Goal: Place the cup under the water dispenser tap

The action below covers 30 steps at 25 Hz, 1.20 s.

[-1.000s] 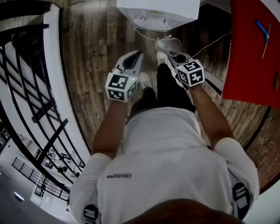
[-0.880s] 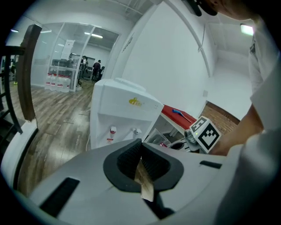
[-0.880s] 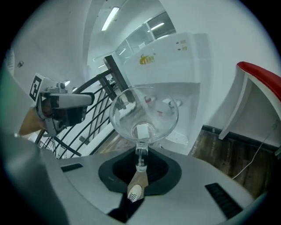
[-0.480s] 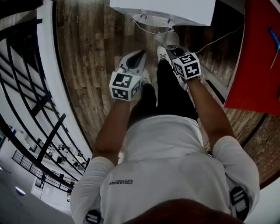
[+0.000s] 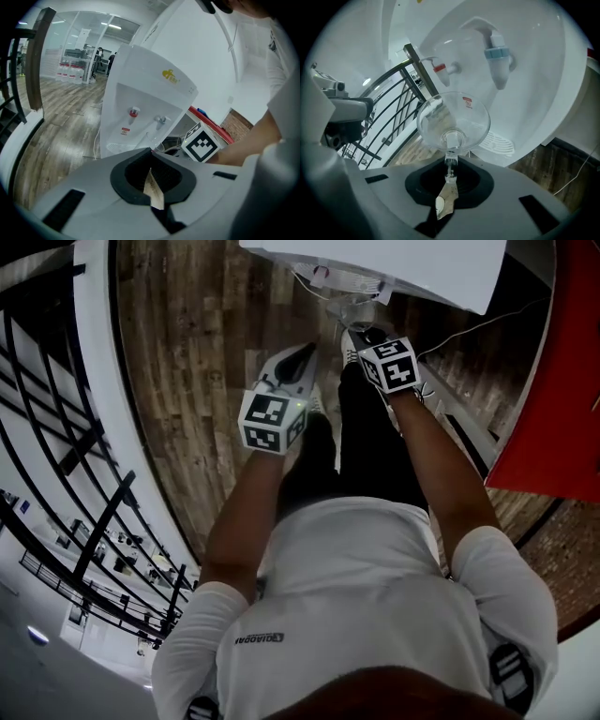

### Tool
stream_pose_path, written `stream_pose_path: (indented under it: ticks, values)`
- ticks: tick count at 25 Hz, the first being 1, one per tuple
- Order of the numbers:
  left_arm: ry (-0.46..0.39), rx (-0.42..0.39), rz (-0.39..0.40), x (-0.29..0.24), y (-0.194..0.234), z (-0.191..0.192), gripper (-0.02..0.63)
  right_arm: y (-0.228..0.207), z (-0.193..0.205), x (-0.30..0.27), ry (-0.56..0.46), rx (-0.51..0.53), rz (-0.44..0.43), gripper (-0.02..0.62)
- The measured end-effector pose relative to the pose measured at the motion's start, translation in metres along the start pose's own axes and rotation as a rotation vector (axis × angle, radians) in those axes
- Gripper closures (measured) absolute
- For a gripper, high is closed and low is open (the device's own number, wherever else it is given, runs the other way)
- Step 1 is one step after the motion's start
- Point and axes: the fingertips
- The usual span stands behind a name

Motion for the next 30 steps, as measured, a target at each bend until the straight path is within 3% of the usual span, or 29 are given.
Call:
stream_pose_path:
  ticks: [18, 30]
  values:
    - [0.014, 0.054, -0.012, -0.037, 0.033, 0.007, 0.609, -0.066, 0.007, -0.045, 0.087, 0.034, 0.151, 0.557]
    - [0.015, 0.078, -0.003, -0.047, 0.030, 0.010, 0.609, -0.101, 0.004, -0.046, 0.150, 0.211, 0.268, 0.557]
Point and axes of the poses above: the fingertips, and each gripper's own axes: x backward along the fingers, y to its left, z out of its underside, and after that the axes turned 3 degrees about x, right-handed
